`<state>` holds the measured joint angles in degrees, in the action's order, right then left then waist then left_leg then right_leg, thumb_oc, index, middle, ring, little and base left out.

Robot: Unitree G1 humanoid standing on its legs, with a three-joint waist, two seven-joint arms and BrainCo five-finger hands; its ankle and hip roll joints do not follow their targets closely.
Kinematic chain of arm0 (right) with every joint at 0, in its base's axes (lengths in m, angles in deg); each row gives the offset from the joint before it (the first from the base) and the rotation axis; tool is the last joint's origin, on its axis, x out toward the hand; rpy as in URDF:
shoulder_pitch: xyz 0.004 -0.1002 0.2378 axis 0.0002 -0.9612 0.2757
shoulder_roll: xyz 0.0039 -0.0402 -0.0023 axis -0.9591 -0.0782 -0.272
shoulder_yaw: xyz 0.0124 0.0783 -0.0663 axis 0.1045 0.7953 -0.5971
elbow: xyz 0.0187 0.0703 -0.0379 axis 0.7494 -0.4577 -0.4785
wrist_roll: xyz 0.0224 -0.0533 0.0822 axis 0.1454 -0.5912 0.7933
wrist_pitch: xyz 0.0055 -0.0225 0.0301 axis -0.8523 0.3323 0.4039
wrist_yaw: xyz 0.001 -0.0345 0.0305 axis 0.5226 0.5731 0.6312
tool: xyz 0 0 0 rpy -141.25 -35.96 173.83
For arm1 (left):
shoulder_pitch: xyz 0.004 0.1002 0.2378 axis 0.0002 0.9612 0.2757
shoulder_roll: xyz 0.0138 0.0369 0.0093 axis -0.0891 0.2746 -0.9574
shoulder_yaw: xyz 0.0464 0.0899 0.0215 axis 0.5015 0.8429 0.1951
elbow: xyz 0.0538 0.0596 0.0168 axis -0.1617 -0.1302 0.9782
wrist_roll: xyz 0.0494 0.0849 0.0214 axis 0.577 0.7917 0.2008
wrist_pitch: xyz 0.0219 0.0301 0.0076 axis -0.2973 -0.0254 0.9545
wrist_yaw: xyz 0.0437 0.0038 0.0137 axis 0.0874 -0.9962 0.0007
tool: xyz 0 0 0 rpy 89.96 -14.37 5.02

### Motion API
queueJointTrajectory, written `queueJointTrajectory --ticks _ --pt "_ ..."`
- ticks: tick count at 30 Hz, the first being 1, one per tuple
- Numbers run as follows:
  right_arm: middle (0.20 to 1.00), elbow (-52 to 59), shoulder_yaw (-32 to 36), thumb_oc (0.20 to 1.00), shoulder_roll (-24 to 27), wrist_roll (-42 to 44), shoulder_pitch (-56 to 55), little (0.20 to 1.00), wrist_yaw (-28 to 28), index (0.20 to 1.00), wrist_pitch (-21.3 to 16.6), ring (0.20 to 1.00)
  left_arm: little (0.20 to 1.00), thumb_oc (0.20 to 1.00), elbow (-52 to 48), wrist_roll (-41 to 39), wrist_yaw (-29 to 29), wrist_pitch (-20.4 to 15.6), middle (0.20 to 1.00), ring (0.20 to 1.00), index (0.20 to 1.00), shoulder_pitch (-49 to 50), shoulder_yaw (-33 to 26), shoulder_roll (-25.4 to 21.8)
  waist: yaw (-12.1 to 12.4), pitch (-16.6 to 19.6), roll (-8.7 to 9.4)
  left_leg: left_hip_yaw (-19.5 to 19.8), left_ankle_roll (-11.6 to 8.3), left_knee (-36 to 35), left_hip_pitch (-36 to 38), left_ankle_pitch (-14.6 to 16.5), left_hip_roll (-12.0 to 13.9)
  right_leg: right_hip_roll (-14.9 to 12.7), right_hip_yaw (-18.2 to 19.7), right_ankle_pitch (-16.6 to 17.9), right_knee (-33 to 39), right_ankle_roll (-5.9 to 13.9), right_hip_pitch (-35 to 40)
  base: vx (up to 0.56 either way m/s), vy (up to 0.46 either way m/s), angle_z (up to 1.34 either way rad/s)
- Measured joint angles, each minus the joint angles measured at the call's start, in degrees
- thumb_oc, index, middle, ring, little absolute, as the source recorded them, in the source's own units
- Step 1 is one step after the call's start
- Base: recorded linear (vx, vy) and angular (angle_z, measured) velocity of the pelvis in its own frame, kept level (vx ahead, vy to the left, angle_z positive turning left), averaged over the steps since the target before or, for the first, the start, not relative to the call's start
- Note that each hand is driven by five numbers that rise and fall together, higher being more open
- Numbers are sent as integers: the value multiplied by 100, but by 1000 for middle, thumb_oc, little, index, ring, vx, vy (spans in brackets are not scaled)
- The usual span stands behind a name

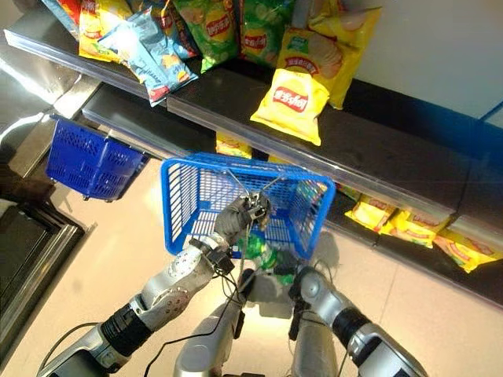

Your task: Pick up the snacks into the basket

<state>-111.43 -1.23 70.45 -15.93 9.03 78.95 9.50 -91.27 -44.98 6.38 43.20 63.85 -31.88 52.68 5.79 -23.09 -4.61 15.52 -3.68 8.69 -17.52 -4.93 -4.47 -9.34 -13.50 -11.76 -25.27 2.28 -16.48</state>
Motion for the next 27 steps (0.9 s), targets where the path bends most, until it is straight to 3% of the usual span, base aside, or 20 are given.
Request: queueJointTrajectory --ticks 3,5,15,16,17,22,27 --pt "200 -651 359 200 53 511 1082 200 430 200 46 200 200 200 -208 -112 -8 -6 200 200 200 -197 320 -78 151 -290 -273 -8 -10 246 -321 5 -78 -84 30 -59 -323 -20 -366 -45 2 4" --pt "200 -1071 495 200 87 631 1682 200 602 200 139 200 200 200 -237 -119 -15 6 200 200 200 -173 375 -147 259 -491 -362 -10 -18 312 -328 9 -89 -104 41 -78 -417 -30 -387 0 0 0" --pt "200 -2573 734 200 -11 1126 2568 200 815 200 296 200 200 200 -380 -227 -23 115 200 200 200 -169 463 -365 450 -534 -337 42 -27 356 -369 16 -116 -118 4 -98 -444 -41 -390 -4 -7 2" --pt "247 -2669 725 247 -33 1142 2609 247 812 247 299 247 200 200 -379 -229 -24 143 200 200 200 -178 464 -304 440 -534 -337 43 -27 362 -373 16 -116 -117 -6 -98 -475 -41 -390 0 0 0" --pt "1000 -2886 727 1000 -78 1200 2692 1000 797 1000 344 1000 200 200 -379 -228 -24 183 200 200 200 -210 465 -277 435 -534 -336 49 -27 370 -373 16 -117 -120 -15 -99 -491 -41 -390 2 -5 4" --pt "1000 -2981 699 1000 -317 1432 2798 1000 734 1000 344 1000 200 200 -358 -342 -1 254 200 200 200 -245 457 -55 387 -535 -335 58 -29 386 -351 16 -115 -125 -40 -103 -505 -48 -354 3 2 1" --pt "1000 -2264 450 1000 -676 1432 2669 1000 712 1000 336 1000 200 200 -328 -493 54 411 200 200 200 -184 500 -111 270 -542 -321 59 -29 394 -304 16 -112 -132 -46 -102 -476 -50 -311 13 26 0"
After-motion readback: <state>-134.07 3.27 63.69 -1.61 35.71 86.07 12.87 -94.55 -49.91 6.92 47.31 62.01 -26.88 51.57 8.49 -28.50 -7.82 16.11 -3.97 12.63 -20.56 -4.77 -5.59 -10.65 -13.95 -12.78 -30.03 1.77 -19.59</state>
